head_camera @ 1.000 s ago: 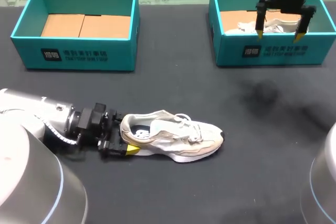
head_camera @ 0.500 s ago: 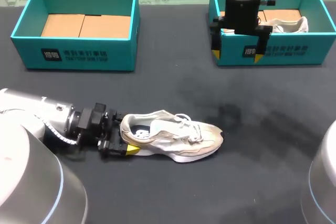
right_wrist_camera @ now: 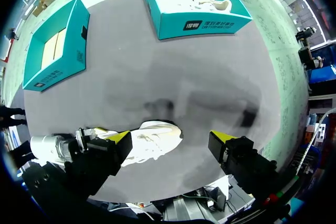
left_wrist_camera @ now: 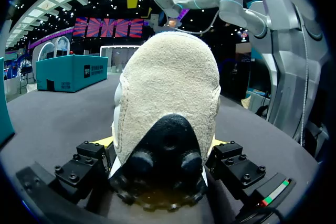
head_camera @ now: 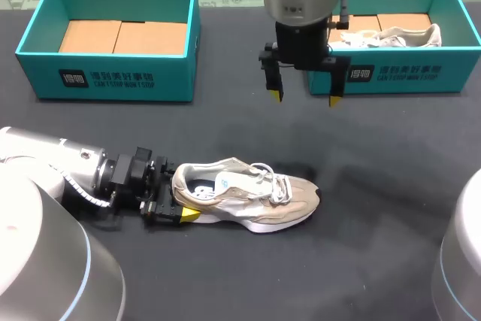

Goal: Take the shoe out of the shoebox, open the shoe tongue, remove and reinsert the insole, then place the shoe into the shoebox

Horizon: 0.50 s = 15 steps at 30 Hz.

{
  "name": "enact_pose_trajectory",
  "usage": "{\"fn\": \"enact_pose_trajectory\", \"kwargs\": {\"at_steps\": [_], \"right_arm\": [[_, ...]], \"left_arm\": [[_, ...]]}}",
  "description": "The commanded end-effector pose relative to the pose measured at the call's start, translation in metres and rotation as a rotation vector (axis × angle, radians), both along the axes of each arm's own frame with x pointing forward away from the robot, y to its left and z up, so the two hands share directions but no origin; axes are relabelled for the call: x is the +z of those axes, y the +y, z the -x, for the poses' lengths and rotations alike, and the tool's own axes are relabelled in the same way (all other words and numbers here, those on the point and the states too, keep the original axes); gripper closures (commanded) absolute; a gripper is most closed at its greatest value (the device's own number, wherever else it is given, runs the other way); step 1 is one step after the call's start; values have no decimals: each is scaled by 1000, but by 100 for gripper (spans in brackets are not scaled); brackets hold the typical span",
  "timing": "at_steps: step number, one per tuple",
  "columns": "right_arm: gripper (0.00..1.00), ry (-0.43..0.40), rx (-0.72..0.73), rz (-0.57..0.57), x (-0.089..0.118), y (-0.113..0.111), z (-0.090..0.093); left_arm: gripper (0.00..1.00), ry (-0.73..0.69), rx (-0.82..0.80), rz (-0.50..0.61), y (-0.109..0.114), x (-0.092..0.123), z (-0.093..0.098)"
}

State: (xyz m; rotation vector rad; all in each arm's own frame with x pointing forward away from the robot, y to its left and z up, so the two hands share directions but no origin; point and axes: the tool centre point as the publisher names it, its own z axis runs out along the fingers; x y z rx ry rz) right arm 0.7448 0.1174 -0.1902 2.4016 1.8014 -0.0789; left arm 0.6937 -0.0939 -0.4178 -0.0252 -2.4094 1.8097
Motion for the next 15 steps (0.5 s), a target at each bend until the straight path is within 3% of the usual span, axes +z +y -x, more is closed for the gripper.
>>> {"fn": "enact_pose_trajectory", "kwargs": {"at_steps": [1,3,8,15], "right_arm": [[0,3,-1,2,0,1,-1],[0,3,-1,2,0,1,-1],[0,-6,-16,29,-8,37,21],[0,-6,-50,38,-18,65,52]], "left_arm": [[100,-1,3,-2,1,0,2],[100,-1,3,-2,1,0,2],[100,-1,3,-2,1,0,2],[100,-1,3,-2,1,0,2]]}}
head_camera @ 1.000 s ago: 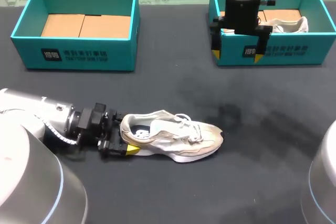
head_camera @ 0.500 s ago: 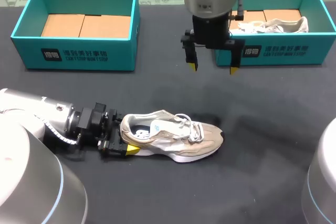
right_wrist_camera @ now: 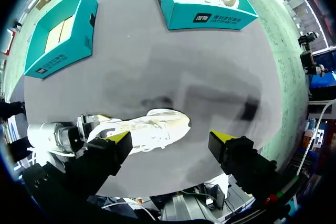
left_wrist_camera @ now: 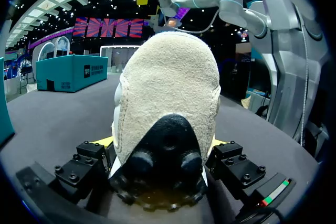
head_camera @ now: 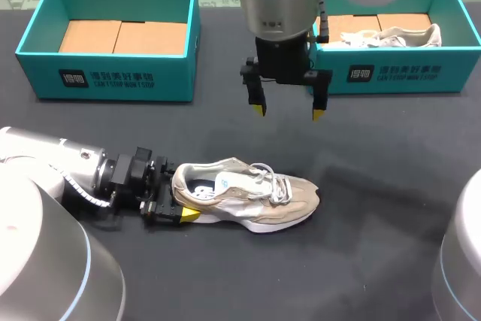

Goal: Take the shoe out of the shoebox, open the shoe tongue, remove and reinsert the insole, then place the shoe into the shoebox

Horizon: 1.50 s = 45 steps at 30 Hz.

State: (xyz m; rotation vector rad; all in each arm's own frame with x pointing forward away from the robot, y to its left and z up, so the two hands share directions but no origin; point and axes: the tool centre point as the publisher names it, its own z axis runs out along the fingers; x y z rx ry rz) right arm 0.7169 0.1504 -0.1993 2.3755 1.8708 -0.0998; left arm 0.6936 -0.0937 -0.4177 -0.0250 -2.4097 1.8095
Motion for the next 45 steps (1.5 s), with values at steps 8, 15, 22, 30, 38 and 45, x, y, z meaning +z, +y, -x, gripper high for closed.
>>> {"fn": "enact_pose_trajectory", "kwargs": {"at_steps": [8,15,22,30,38,45], "right_arm": [[0,-66,-114,109,-25,66,39],[0,-100,-59,110,-44,89,40],[0,-113,-26,96,-50,99,41],[0,-114,-25,107,-52,106,41],[0,-54,-120,197,-80,132,44],[0,-70,-160,233,-93,132,48]], "left_arm": [[100,-1,2,-2,0,0,2],[100,-1,2,-2,0,0,2],[100,-1,2,-2,0,0,2],[100,-1,2,-2,0,0,2],[100,-1,2,-2,0,0,2],[100,-1,2,-2,0,0,2]]}}
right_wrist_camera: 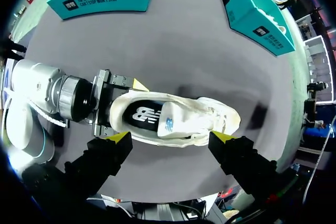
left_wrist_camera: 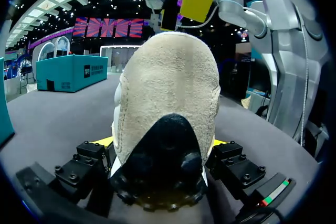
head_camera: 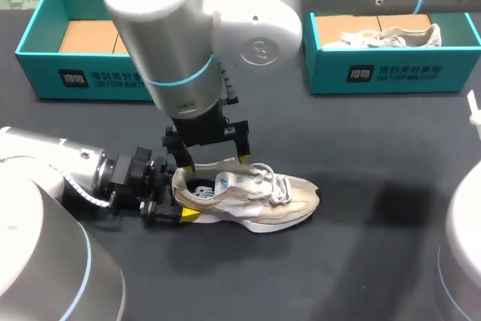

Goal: Take the shoe out of the shoebox, open the shoe tongue, remove and reinsert the insole, then place the shoe into the shoebox

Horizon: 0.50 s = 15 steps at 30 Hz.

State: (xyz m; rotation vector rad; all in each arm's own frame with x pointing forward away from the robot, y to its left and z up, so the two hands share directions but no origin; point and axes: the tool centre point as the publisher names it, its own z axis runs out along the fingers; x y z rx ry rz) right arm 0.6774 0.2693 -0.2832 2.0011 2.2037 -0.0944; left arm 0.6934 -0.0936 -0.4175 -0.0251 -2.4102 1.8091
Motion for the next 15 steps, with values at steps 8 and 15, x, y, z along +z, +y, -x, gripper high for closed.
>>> {"fn": "enact_pose_trajectory", "kwargs": {"at_steps": [8,15], "right_arm": [[4,-109,-544,203,-17,6,11],[22,-104,-608,191,-28,-3,10]], "left_arm": [[100,-1,2,-1,0,-1,1],[100,-1,2,-1,0,-1,1]]}}
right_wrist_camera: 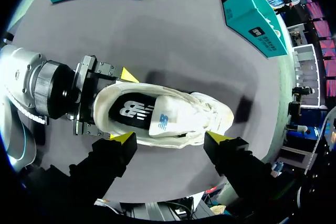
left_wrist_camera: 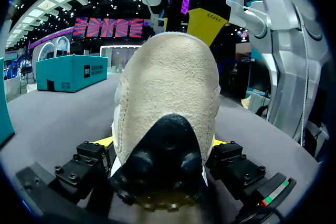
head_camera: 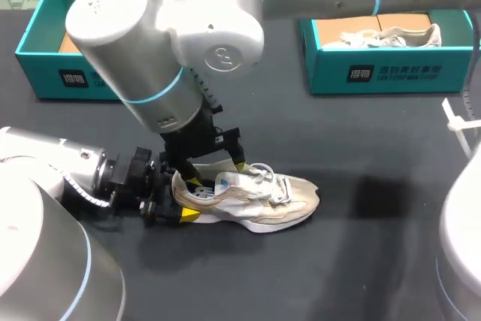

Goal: Take the shoe out of the shoebox, open the shoe tongue, remove and reinsert the insole, then place the shoe into the shoebox

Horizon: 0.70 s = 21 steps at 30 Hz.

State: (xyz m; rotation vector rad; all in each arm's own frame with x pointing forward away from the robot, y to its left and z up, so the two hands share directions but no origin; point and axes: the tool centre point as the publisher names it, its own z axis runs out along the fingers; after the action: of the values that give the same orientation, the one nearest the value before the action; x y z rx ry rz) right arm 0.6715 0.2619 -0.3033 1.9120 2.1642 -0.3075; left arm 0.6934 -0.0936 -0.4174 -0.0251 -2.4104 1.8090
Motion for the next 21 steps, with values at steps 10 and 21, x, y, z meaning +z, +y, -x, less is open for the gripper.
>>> {"fn": "enact_pose_trajectory", "kwargs": {"at_steps": [10,21], "right_arm": [[32,-226,-679,26,-21,7,3],[35,-284,-741,38,-34,9,3]], "left_arm": [[100,-1,2,-1,0,-1,1],[100,-1,2,-1,0,-1,1]]}}
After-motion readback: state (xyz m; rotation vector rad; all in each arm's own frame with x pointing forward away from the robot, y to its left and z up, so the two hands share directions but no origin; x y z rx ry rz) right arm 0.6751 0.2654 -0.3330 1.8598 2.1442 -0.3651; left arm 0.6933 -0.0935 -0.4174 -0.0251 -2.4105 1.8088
